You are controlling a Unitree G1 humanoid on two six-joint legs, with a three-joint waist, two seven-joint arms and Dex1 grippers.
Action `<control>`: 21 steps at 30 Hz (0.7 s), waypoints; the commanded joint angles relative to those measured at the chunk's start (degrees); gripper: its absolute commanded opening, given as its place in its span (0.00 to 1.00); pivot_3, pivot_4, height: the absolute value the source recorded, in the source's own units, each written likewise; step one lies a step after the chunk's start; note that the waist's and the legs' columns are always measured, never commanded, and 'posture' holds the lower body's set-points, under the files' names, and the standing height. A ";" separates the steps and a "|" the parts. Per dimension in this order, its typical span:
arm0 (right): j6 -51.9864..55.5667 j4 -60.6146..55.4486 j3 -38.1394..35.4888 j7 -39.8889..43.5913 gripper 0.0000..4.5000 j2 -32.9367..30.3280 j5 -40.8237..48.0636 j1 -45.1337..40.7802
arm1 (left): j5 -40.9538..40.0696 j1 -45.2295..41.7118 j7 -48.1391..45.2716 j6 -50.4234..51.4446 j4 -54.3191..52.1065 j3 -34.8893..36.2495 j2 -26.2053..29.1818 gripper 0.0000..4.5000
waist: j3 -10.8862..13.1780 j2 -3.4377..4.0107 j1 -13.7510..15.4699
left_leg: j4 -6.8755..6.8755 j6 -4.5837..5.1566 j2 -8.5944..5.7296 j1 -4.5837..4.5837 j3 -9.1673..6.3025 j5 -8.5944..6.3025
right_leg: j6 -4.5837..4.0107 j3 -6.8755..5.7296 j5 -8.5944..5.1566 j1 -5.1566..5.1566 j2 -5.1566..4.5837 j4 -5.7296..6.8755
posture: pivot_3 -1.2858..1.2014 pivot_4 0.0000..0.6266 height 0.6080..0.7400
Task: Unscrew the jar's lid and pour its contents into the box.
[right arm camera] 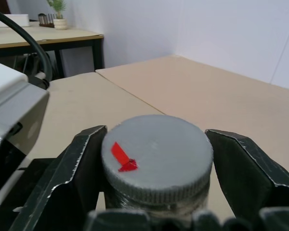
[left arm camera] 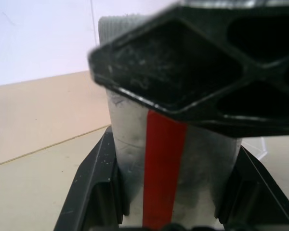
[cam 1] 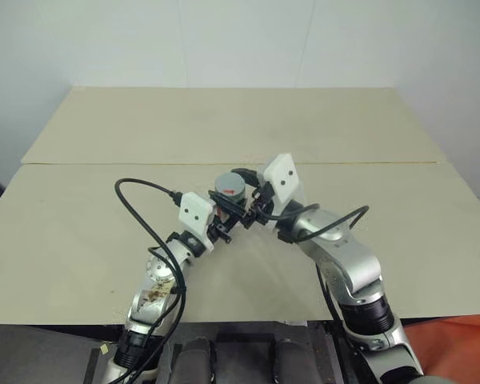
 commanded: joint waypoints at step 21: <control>-4.75 -0.81 -2.23 3.63 0.64 -2.80 0.00 0.87 | -2.84 -0.60 -4.78 -1.10 -1.11 0.03 1.16 0.43 | 0.00 0.00 0.01 | 0.00 0.00 0.00 -0.03 0.01 0.00 | 0.00 0.01 0.00 -0.03 0.00 0.00 | 0.52 0.24 1.00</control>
